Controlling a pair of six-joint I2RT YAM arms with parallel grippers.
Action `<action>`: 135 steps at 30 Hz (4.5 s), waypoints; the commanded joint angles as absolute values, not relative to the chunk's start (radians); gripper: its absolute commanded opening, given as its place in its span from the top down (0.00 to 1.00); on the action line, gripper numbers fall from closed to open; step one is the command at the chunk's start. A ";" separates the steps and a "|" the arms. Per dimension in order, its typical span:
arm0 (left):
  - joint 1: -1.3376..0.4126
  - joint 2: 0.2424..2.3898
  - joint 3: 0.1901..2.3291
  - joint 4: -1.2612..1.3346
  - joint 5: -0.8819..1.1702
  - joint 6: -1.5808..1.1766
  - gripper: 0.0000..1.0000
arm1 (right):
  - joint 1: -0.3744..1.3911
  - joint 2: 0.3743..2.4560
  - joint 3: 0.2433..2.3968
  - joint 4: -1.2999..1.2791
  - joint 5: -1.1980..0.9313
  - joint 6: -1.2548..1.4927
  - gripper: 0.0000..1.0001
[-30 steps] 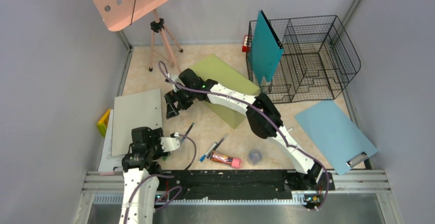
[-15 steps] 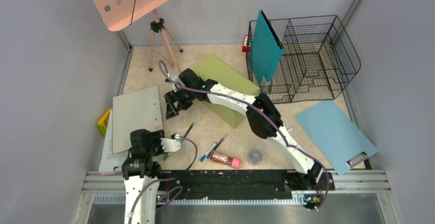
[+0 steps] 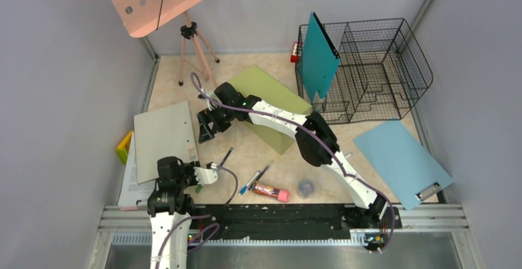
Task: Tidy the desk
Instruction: Pick up the folder from the corner of the board.
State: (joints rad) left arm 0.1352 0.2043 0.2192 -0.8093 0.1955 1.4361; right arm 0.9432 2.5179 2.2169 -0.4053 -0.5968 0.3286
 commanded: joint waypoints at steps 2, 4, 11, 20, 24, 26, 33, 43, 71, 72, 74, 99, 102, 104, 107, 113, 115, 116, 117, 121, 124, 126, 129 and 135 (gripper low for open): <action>0.130 0.179 0.201 -0.763 0.221 1.462 0.66 | 0.910 2.508 2.209 -0.382 -0.622 0.338 0.12; 0.131 0.177 0.190 -0.759 0.218 1.470 0.62 | 0.911 2.509 2.210 -0.383 -0.625 0.340 0.12; 0.130 0.160 0.158 -0.748 0.214 1.506 0.52 | 0.910 2.509 2.206 -0.385 -0.628 0.339 0.12; 0.132 0.149 0.143 -0.704 0.207 1.509 0.52 | 0.909 2.517 2.206 -0.379 -0.641 0.353 0.12; 0.130 0.130 0.123 -0.701 0.207 1.538 0.52 | 0.909 2.520 2.206 -0.379 -0.641 0.354 0.12; 0.130 0.110 0.105 -0.701 0.205 1.559 0.52 | 0.909 2.520 2.206 -0.378 -0.641 0.353 0.12; 0.130 0.048 0.054 -0.699 0.179 1.593 0.54 | 0.909 2.526 2.204 -0.378 -0.644 0.355 0.12; 0.130 0.052 0.005 -0.681 0.150 1.611 0.55 | 0.909 2.526 2.196 -0.377 -0.650 0.360 0.12; 0.132 0.371 -0.055 -0.368 0.074 1.546 0.94 | 0.900 2.552 2.183 -0.353 -0.687 0.399 0.12; 0.131 0.357 -0.044 -0.389 0.083 1.544 0.98 | 0.900 2.551 2.184 -0.353 -0.689 0.401 0.12; 0.131 0.329 -0.017 -0.448 0.107 1.536 1.00 | 0.900 2.550 2.185 -0.354 -0.690 0.401 0.12; 0.131 0.132 0.295 -0.770 0.283 1.330 1.00 | 0.898 2.518 2.151 -0.319 -0.693 0.505 0.12; 0.132 0.120 0.303 -0.769 0.281 1.330 1.00 | 0.897 2.518 2.119 -0.278 -0.712 0.574 0.12; 0.131 0.117 0.309 -0.769 0.281 1.330 1.00 | 0.897 2.524 2.110 -0.260 -0.719 0.609 0.12; 0.131 0.118 0.311 -0.769 0.278 1.330 1.00 | 0.896 2.529 2.093 -0.258 -0.701 0.634 0.12; 0.132 0.112 0.313 -0.768 0.278 1.331 1.00 | 0.904 2.533 2.042 -0.262 -0.666 0.644 0.12; 0.132 0.111 0.314 -0.771 0.278 1.332 1.00 | 0.912 2.534 2.036 -0.271 -0.652 0.638 0.12; 0.131 0.109 0.314 -0.773 0.277 1.330 1.00 | 0.917 2.534 2.033 -0.276 -0.643 0.636 0.12; 0.132 0.104 0.316 -0.778 0.276 1.331 1.00 | 0.921 2.533 2.030 -0.279 -0.634 0.634 0.12; 0.133 0.085 0.315 -0.796 0.275 1.334 1.00 | 0.941 2.533 2.028 -0.297 -0.608 0.632 0.12; 0.131 0.063 0.307 -0.809 0.278 1.336 1.00 | 0.945 2.533 2.026 -0.286 -0.603 0.653 0.13; 0.131 0.048 0.301 -0.819 0.278 1.341 1.00 | 0.945 2.534 2.027 -0.269 -0.614 0.670 0.13; 0.131 0.028 0.294 -0.832 0.278 1.347 1.00 | 0.952 2.533 2.034 -0.259 -0.623 0.679 0.14; 0.132 0.018 0.288 -0.836 0.278 1.347 1.00 | 0.985 2.517 2.070 -0.298 -0.599 0.645 0.15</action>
